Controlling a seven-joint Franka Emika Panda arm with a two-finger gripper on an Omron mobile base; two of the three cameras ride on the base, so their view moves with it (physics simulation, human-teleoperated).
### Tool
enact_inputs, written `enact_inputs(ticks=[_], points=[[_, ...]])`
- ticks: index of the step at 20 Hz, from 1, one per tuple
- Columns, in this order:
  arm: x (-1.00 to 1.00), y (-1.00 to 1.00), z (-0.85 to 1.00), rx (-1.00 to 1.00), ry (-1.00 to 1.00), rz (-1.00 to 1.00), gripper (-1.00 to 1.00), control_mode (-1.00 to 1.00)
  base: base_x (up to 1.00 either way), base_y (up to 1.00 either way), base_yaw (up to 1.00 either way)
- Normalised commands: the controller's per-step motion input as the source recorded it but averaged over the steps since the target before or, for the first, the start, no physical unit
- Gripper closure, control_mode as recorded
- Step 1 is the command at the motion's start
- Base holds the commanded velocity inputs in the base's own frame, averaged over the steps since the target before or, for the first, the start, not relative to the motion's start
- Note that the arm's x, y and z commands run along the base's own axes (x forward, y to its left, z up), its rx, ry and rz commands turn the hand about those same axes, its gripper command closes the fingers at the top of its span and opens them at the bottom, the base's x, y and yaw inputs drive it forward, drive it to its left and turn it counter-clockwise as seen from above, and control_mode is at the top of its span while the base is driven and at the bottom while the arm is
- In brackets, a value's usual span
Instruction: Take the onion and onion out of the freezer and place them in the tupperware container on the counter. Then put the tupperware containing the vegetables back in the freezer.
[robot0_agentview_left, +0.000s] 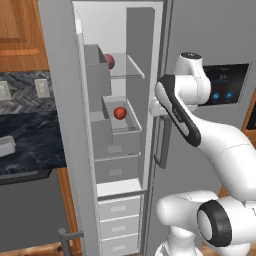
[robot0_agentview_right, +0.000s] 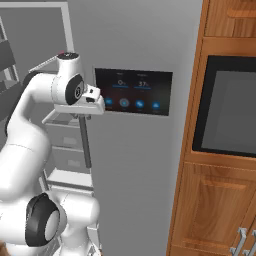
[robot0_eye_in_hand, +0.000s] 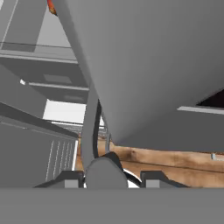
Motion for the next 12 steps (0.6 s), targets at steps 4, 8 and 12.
enact_inputs(ticks=[4, 8, 12], points=[[-0.01, 0.12, -0.01, -0.01, 0.00, 0.00, -1.00, -1.00, 0.00, 0.00, 0.00], [-0.11, 0.38, 0.01, -0.05, -0.02, 0.01, -1.00, -1.00, 0.00, 0.00, 0.00], [-0.09, 0.22, 0.27, -0.08, -0.18, 0.15, -1.00, -1.00, 0.00, 0.00, 0.00]])
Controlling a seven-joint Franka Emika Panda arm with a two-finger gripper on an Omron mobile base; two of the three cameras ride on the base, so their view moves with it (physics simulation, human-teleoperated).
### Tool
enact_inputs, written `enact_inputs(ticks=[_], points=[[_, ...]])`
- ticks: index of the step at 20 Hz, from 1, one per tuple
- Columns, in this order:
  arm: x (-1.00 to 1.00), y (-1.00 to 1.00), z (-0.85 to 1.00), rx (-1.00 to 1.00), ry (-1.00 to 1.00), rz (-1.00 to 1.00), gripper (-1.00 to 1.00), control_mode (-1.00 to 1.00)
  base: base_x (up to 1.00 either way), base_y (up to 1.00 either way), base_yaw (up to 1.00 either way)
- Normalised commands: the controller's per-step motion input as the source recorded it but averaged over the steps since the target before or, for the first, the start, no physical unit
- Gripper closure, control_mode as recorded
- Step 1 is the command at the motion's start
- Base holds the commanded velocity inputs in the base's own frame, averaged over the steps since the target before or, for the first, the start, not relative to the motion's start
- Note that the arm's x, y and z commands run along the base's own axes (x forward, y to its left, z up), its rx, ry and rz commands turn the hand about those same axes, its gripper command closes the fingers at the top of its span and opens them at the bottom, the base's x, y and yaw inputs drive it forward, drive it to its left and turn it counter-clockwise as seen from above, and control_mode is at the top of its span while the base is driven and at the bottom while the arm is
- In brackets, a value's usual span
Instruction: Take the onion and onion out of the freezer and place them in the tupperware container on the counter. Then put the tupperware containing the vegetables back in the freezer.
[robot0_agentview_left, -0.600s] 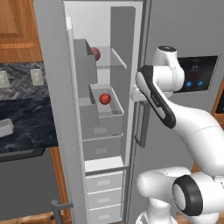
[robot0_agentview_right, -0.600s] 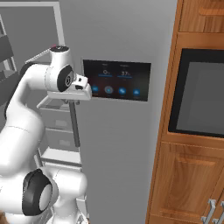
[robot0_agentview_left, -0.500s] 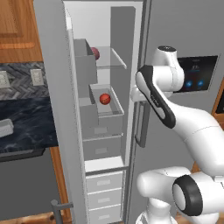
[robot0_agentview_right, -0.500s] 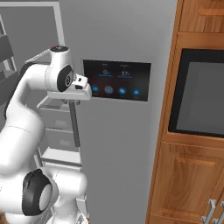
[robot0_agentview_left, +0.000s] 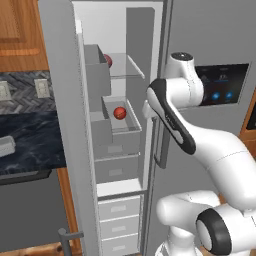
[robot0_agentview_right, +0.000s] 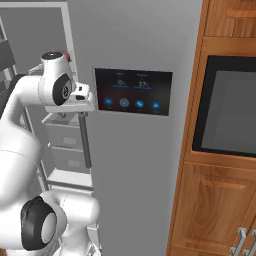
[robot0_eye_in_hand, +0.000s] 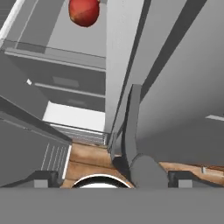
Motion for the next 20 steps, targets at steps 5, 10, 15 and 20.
enact_inputs(ticks=[5, 10, 15, 20], points=[[0.00, 0.03, 0.35, -0.05, -0.19, 0.25, -1.00, -1.00, 0.00, 0.00, 0.00], [0.00, 0.08, 0.47, -0.06, -0.20, 0.24, -1.00, -1.00, 0.00, 0.00, 0.00], [0.00, 0.21, 0.46, -0.06, -0.20, 0.21, -1.00, -1.00, 0.00, 0.00, 0.00], [0.00, 0.19, 0.41, 0.00, -0.20, 0.21, -1.00, -1.00, 0.00, 0.00, 0.00]])
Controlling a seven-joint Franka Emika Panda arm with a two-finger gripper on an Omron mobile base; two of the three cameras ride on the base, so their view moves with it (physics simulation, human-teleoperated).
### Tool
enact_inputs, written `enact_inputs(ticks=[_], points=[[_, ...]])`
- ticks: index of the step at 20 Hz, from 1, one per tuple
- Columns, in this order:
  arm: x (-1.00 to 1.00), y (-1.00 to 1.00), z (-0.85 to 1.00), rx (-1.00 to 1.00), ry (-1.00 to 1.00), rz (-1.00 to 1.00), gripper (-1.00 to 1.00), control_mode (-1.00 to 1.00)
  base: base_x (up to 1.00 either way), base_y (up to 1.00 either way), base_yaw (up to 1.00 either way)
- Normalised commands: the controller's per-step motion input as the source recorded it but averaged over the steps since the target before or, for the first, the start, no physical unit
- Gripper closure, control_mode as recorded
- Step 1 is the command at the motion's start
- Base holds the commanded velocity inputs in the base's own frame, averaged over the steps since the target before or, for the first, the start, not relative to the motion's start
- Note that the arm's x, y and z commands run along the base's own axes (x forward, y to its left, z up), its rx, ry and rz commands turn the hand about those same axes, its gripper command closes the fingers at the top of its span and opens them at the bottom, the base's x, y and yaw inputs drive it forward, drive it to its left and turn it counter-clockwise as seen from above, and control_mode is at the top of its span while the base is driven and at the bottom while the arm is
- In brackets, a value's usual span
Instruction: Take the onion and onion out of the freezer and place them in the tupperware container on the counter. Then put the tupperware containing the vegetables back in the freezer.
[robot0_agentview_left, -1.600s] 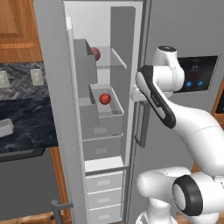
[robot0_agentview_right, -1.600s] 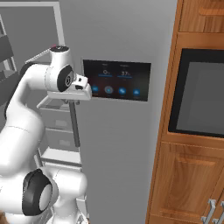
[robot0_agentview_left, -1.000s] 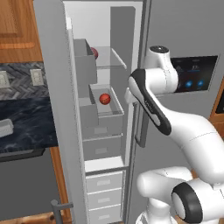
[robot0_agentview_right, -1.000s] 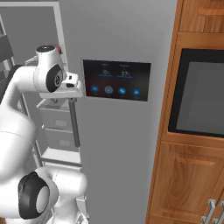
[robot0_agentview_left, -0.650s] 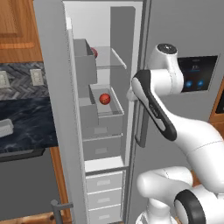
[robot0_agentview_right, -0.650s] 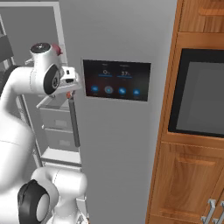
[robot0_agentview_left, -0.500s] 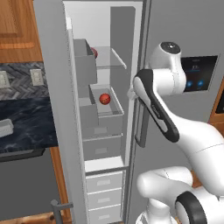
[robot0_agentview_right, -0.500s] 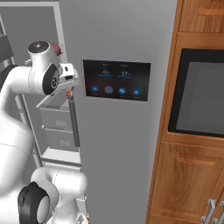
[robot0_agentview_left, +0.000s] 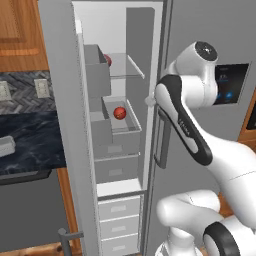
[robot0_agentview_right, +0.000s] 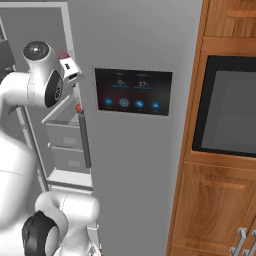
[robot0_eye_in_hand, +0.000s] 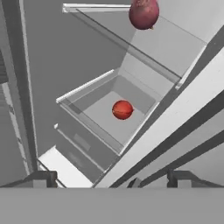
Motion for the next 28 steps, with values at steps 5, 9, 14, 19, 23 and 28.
enact_inputs(ticks=[5, 9, 14, 19, 23, 28], points=[[0.15, 0.20, 0.34, 0.00, -0.20, 0.20, -1.00, -1.00, 0.00, 0.00, 0.00], [0.31, 0.31, 0.28, 0.00, -0.18, 0.11, -1.00, -1.00, 0.00, 0.00, 0.00], [0.38, 0.33, 0.23, -0.02, -0.13, 0.01, -1.00, -1.00, 0.00, 0.00, 0.00], [0.39, 0.25, 0.25, -0.06, -0.07, 0.00, -1.00, -1.00, 0.00, 0.00, 0.00], [0.42, 0.21, 0.36, -0.06, 0.00, 0.00, -1.00, -1.00, 0.00, 0.00, 0.00], [0.42, 0.20, 0.26, -0.06, 0.00, 0.00, -1.00, -1.00, 0.00, 0.00, 0.00]])
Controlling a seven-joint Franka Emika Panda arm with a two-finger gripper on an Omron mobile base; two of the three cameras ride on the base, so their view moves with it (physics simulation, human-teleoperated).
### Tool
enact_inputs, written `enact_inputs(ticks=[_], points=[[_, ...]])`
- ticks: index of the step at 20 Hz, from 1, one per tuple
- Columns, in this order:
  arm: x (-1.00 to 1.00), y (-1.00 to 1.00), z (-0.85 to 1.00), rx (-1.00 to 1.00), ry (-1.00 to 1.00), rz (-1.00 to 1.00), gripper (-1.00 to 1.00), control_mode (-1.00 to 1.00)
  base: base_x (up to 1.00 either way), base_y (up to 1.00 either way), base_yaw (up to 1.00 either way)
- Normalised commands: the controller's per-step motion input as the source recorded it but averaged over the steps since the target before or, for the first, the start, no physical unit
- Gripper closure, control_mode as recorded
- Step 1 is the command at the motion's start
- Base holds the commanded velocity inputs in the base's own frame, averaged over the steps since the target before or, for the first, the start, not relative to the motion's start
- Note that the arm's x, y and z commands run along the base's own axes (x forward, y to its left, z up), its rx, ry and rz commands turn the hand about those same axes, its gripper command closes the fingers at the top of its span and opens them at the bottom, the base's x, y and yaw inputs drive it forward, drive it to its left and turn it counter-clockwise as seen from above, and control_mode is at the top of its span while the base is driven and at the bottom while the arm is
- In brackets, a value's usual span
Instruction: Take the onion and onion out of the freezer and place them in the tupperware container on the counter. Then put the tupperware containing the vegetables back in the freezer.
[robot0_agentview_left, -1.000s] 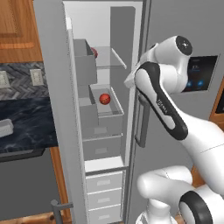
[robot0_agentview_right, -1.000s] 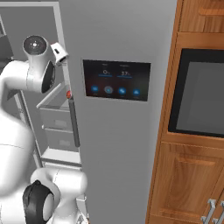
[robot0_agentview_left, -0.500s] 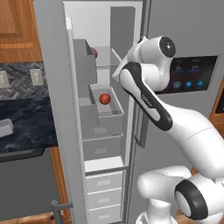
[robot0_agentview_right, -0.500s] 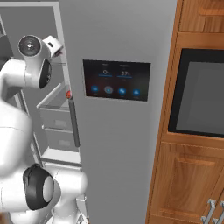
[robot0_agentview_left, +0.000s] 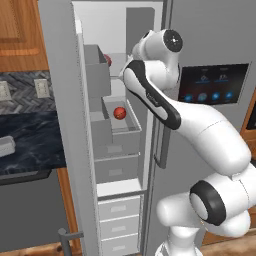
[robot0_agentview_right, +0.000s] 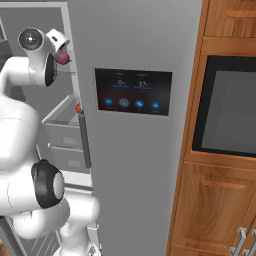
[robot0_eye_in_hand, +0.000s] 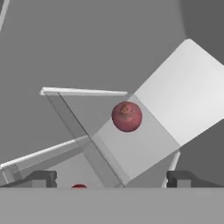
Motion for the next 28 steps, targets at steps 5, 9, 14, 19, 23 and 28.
enact_inputs(ticks=[5, 9, 14, 19, 23, 28], points=[[0.43, 0.21, 0.04, -0.05, 0.00, 0.00, -1.00, -1.00, 0.00, 0.00, 0.00], [0.37, 0.03, 0.00, 0.00, 0.00, 0.00, -1.00, -1.00, 0.00, 0.00, 0.00], [0.36, 0.00, -0.04, 0.00, 0.00, 0.00, -1.00, -1.00, 0.00, 0.00, 0.00], [0.34, 0.12, -0.21, 0.00, 0.01, 0.00, -1.00, -1.00, 0.00, 0.00, 0.00], [0.31, 0.24, -0.21, 0.00, 0.01, 0.00, -1.00, -1.00, 0.00, 0.00, 0.00], [0.35, 0.21, -0.05, 0.00, 0.00, 0.00, -1.00, -1.00, 0.00, 0.00, 0.00]])
